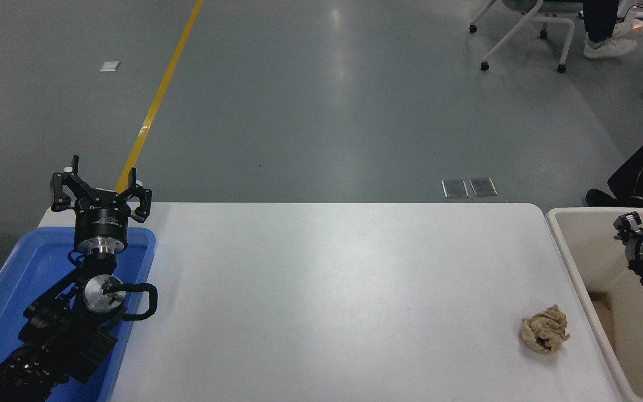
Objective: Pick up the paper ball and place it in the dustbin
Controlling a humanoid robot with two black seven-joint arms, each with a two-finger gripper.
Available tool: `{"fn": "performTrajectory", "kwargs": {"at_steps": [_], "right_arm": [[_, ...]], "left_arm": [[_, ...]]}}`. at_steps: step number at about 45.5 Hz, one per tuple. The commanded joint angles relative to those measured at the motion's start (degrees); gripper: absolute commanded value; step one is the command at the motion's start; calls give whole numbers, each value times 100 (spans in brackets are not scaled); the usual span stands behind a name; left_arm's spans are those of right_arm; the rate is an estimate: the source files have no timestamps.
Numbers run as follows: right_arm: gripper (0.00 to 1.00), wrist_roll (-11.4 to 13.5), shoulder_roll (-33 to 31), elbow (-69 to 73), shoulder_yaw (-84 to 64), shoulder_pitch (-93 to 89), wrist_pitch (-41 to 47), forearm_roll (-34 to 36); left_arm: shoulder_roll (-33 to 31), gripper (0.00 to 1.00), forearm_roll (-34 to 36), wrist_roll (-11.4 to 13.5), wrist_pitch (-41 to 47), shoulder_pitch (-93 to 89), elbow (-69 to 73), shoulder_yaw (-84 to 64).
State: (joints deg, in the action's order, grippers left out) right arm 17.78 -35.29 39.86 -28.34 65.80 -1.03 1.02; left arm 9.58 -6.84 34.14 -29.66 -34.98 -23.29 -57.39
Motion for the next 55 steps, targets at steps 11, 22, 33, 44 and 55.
{"fn": "performTrajectory", "kwargs": {"at_steps": [11, 22, 33, 44, 55], "right_arm": [[100, -12, 453, 2675, -2510, 3350, 1411, 39], [100, -12, 277, 4538, -2914, 5319, 2686, -14], [100, -12, -109, 5436, -3046, 6629, 3671, -14], [100, -12, -303, 5559, -3020, 7333, 4603, -14], [100, 23, -321, 5568, -3029, 7421, 4603, -40]], "left_arm": [[0, 99, 16, -13, -5, -8, -9, 0], [8, 99, 16, -4, -5, -8, -9, 9], [8, 99, 7, -13, -5, 0, 0, 0], [17, 99, 7, -4, -5, 0, 0, 9], [17, 99, 7, -4, -5, 0, 0, 0]]}}
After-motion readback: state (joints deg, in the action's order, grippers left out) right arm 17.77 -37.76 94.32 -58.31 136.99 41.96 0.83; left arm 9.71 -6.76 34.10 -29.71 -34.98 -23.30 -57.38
